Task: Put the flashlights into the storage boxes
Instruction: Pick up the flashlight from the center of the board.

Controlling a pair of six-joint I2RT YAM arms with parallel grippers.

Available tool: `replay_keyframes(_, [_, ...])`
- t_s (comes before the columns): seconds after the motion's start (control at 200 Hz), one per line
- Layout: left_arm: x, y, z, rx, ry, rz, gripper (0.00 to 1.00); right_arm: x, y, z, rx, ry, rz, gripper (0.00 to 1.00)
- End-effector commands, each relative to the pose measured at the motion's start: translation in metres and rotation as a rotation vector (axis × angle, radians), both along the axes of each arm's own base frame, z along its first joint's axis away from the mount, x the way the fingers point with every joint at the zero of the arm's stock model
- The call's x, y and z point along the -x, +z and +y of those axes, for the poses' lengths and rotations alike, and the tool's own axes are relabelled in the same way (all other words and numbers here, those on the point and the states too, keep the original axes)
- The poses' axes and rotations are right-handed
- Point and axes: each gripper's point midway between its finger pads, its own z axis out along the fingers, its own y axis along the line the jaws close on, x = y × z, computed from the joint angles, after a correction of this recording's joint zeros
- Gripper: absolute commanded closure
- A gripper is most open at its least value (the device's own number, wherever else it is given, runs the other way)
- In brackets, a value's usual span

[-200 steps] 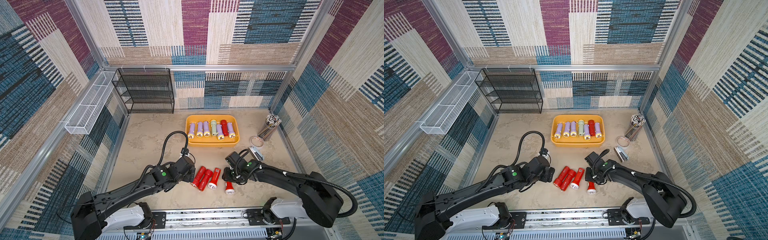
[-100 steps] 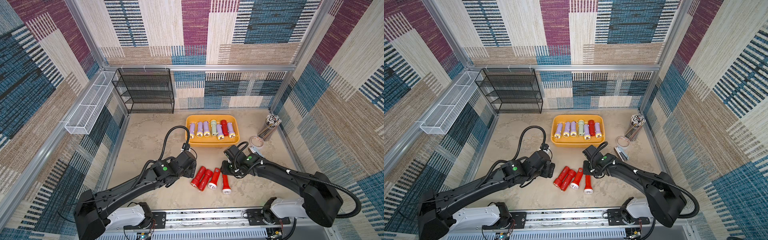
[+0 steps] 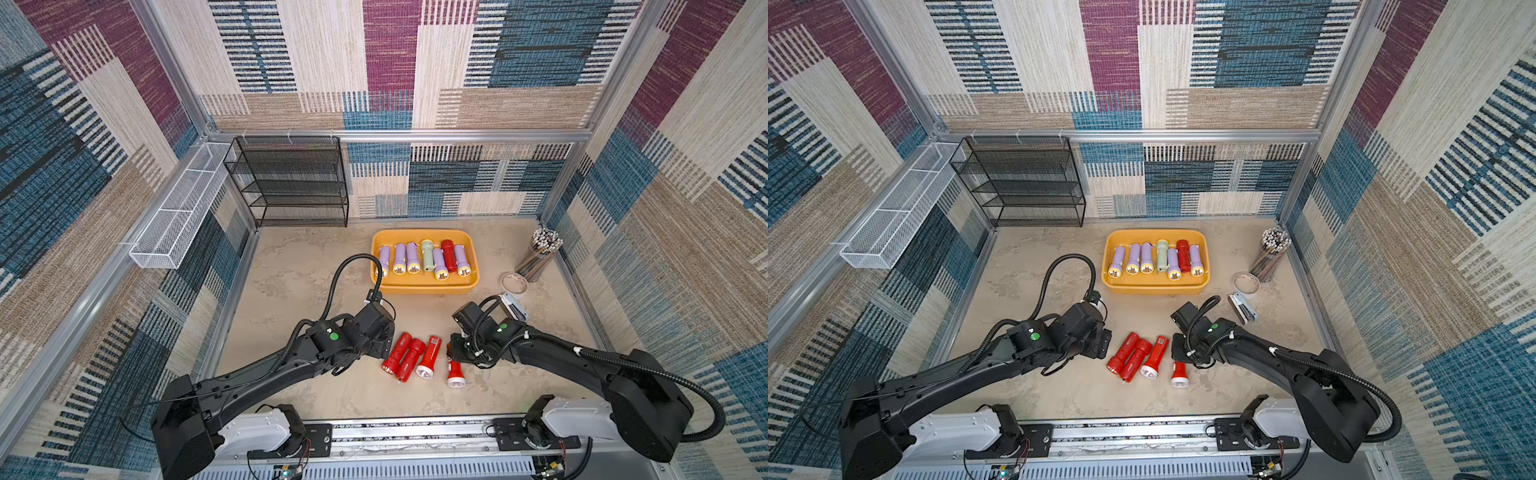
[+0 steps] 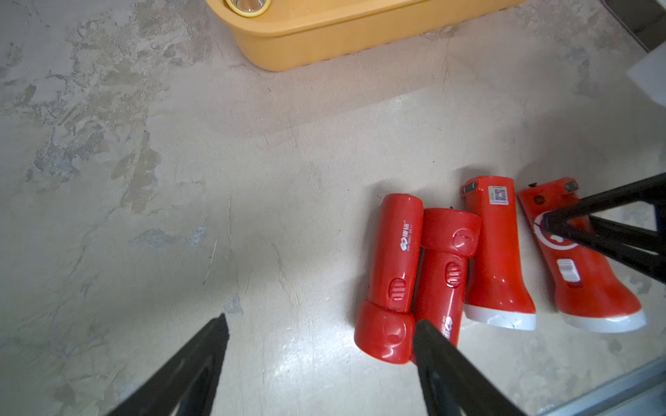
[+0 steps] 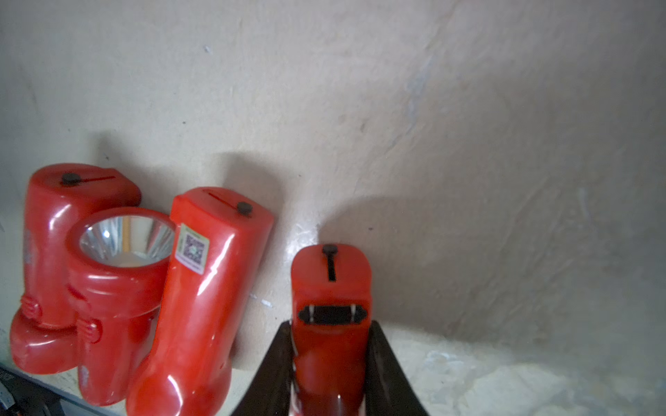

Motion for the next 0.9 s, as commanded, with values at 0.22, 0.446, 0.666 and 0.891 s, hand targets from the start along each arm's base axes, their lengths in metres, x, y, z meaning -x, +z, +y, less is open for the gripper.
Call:
replay_keyframes(0.22, [-0.002,0.005,0.002,0.005,0.017,-0.012,0.16,-0.008,0.028,-0.002,-0.001,-0.023,-0.059,0.73])
replay_keyframes(0.446, [-0.010,0.011,-0.002,-0.008,0.019,-0.018,0.16,-0.051,0.077,-0.001,0.062,-0.008,-0.215,0.69])
replay_keyframes(0.666, [-0.029,0.020,-0.003,-0.039,0.038,-0.021,0.16,-0.124,0.115,0.011,0.062,0.030,-0.333,0.69])
replay_keyframes(0.891, [-0.048,0.023,0.000,-0.034,0.074,-0.008,0.16,-0.222,0.129,0.004,0.127,0.053,-0.418,0.70])
